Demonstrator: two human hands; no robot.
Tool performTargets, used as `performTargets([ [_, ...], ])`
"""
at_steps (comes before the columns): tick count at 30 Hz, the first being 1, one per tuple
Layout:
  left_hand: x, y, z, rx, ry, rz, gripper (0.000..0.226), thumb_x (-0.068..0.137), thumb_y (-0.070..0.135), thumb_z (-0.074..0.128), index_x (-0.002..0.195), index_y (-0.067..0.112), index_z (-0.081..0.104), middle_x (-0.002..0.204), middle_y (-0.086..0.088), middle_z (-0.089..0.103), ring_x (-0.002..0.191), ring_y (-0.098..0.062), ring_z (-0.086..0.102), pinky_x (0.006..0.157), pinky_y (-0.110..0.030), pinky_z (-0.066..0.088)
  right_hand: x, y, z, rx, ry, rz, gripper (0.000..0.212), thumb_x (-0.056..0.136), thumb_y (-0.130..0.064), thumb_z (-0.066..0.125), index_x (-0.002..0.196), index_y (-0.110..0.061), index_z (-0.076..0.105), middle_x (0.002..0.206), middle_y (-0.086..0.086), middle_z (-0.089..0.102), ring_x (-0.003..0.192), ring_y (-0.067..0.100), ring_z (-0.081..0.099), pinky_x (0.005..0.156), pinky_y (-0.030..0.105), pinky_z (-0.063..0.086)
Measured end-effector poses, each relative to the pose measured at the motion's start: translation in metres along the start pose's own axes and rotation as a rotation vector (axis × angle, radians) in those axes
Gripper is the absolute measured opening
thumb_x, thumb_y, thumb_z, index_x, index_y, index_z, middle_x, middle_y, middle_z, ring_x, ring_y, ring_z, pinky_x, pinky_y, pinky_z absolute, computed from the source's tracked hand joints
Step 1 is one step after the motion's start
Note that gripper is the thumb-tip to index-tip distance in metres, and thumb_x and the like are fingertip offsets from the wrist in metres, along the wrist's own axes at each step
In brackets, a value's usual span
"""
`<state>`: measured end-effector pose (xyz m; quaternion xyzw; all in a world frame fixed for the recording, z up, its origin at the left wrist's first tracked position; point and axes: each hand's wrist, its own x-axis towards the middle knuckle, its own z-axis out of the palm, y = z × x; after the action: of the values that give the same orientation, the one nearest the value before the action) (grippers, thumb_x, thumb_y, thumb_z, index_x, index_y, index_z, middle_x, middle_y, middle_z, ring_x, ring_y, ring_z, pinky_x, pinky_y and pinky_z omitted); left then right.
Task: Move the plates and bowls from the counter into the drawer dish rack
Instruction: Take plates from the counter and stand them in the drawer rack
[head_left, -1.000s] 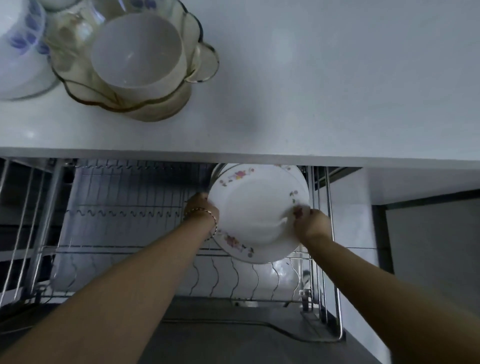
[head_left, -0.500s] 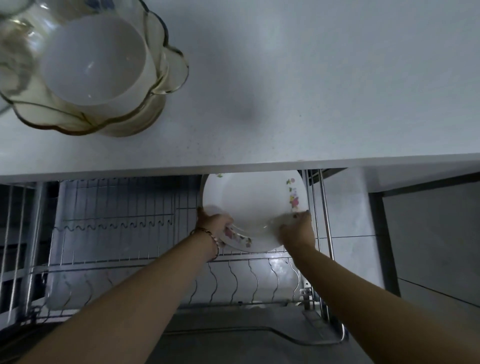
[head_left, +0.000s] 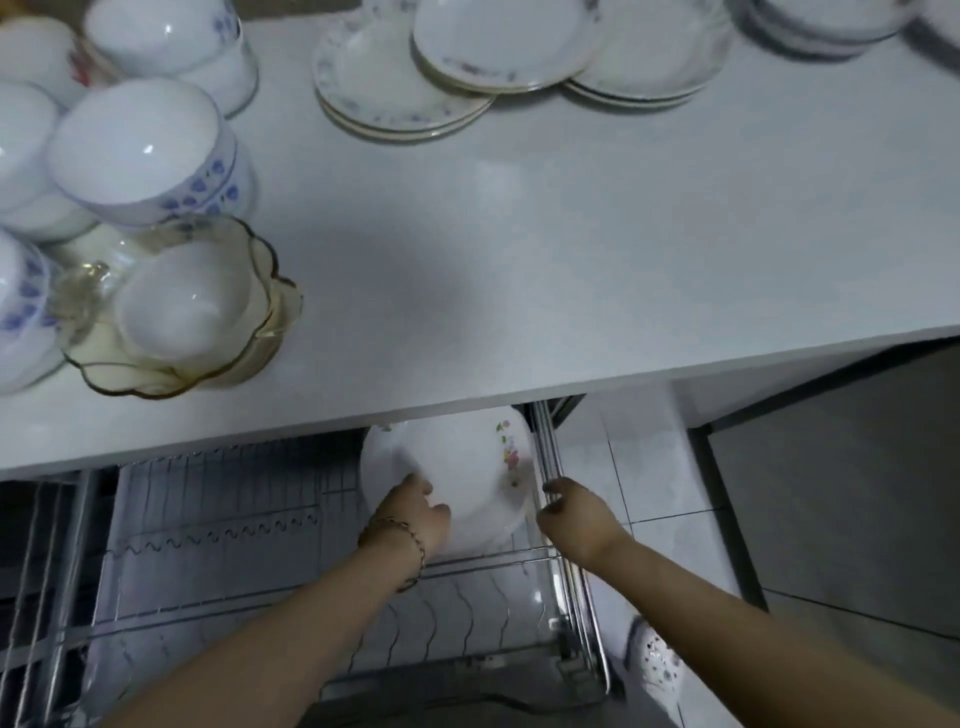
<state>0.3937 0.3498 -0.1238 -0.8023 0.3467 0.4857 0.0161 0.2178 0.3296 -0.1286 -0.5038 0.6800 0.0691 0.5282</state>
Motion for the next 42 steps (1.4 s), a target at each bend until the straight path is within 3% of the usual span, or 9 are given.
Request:
performTargets([
  [3, -0.043, 0.057, 0.012, 0.115, -0.078, 0.178, 0.027, 0.09, 0.016, 0.047, 0.112, 0.015, 0.062, 0.12, -0.004, 0.059, 0.11, -0.023, 0.058, 0.096, -0.021, 0.044, -0.035, 0.015, -0.065, -0.074, 0.008, -0.059, 0.037, 0.09, -0.013, 0.048, 0.127, -0.007, 0.054, 0.113, 0.013, 0.065, 0.082, 0.019, 0.057, 0.068, 0.018, 0.046],
  [6, -0.082, 0.127, 0.038, 0.174, -0.103, 0.358, 0.023, 0.087, 0.008, 0.045, 0.082, 0.017, 0.065, 0.092, -0.012, 0.06, 0.084, -0.017, 0.056, 0.082, -0.019, 0.045, -0.065, 0.042, -0.141, -0.102, 0.044, -0.056, 0.039, 0.091, -0.018, 0.05, 0.128, -0.011, 0.053, 0.114, 0.013, 0.065, 0.078, 0.014, 0.053, 0.056, 0.015, 0.042],
  [12, -0.157, 0.27, 0.102, 0.195, -0.056, 0.514, 0.02, 0.088, 0.008, 0.044, 0.073, 0.019, 0.052, 0.089, -0.007, 0.056, 0.078, -0.015, 0.048, 0.07, -0.024, 0.039, -0.111, 0.119, -0.302, -0.126, 0.281, -0.062, 0.036, 0.089, -0.016, 0.051, 0.122, -0.008, 0.061, 0.126, 0.011, 0.063, 0.115, 0.024, 0.059, 0.092, 0.025, 0.044],
  [17, -0.193, 0.365, 0.159, 0.044, -0.119, 0.507, 0.032, 0.08, 0.005, 0.045, 0.053, 0.019, 0.053, 0.061, -0.003, 0.057, 0.061, -0.021, 0.056, 0.051, -0.018, 0.044, -0.132, 0.174, -0.412, -0.113, 0.498, -0.026, 0.035, 0.09, -0.013, 0.047, 0.12, -0.004, 0.061, 0.128, 0.015, 0.061, 0.12, 0.03, 0.055, 0.097, 0.028, 0.042],
  [21, -0.202, 0.416, 0.193, -0.067, -0.168, 0.504, 0.023, 0.074, 0.006, 0.045, 0.055, 0.015, 0.051, 0.072, -0.016, 0.059, 0.076, -0.026, 0.061, 0.079, -0.043, 0.056, -0.124, 0.213, -0.472, -0.065, 0.539, 0.098, 0.033, 0.088, -0.009, 0.044, 0.115, 0.001, 0.062, 0.122, 0.019, 0.062, 0.114, 0.033, 0.058, 0.086, 0.029, 0.045],
  [26, -0.194, 0.474, 0.223, -0.11, -0.273, 0.362, 0.02, 0.09, -0.004, 0.041, 0.078, 0.003, 0.054, 0.065, -0.009, 0.047, 0.052, -0.016, 0.046, 0.032, -0.012, 0.037, -0.099, 0.252, -0.521, 0.067, 0.603, 0.276, 0.019, 0.089, -0.012, 0.044, 0.101, -0.004, 0.057, 0.127, 0.024, 0.056, 0.117, 0.036, 0.054, 0.085, 0.03, 0.043],
  [29, -0.173, 0.515, 0.247, -0.053, -0.263, 0.378, 0.038, 0.088, 0.0, 0.047, 0.126, 0.0, 0.047, 0.071, -0.007, 0.051, 0.056, -0.017, 0.053, 0.047, -0.022, 0.043, -0.079, 0.271, -0.546, 0.172, 0.685, 0.433, 0.04, 0.09, -0.014, 0.045, 0.128, -0.003, 0.048, 0.137, 0.022, 0.043, 0.127, 0.035, 0.044, 0.105, 0.036, 0.037],
  [34, -0.142, 0.589, 0.271, 0.062, -0.323, 0.357, 0.055, 0.089, 0.012, 0.049, 0.139, 0.008, 0.026, 0.134, -0.022, 0.05, 0.123, -0.036, 0.053, 0.104, -0.041, 0.044, -0.043, 0.306, -0.583, 0.339, 0.704, 0.631, 0.047, 0.094, -0.023, 0.043, 0.135, -0.003, 0.033, 0.139, 0.022, 0.036, 0.129, 0.038, 0.037, 0.103, 0.041, 0.035],
  [42, -0.075, 0.626, 0.308, 0.13, -0.355, 0.328, 0.025, 0.078, 0.008, 0.05, 0.102, 0.016, 0.053, 0.109, -0.014, 0.063, 0.099, -0.035, 0.064, 0.086, -0.051, 0.055, -0.009, 0.332, -0.603, 0.513, 0.695, 0.657, 0.038, 0.091, -0.018, 0.044, 0.118, 0.009, 0.051, 0.118, 0.03, 0.06, 0.108, 0.041, 0.059, 0.087, 0.039, 0.048],
])
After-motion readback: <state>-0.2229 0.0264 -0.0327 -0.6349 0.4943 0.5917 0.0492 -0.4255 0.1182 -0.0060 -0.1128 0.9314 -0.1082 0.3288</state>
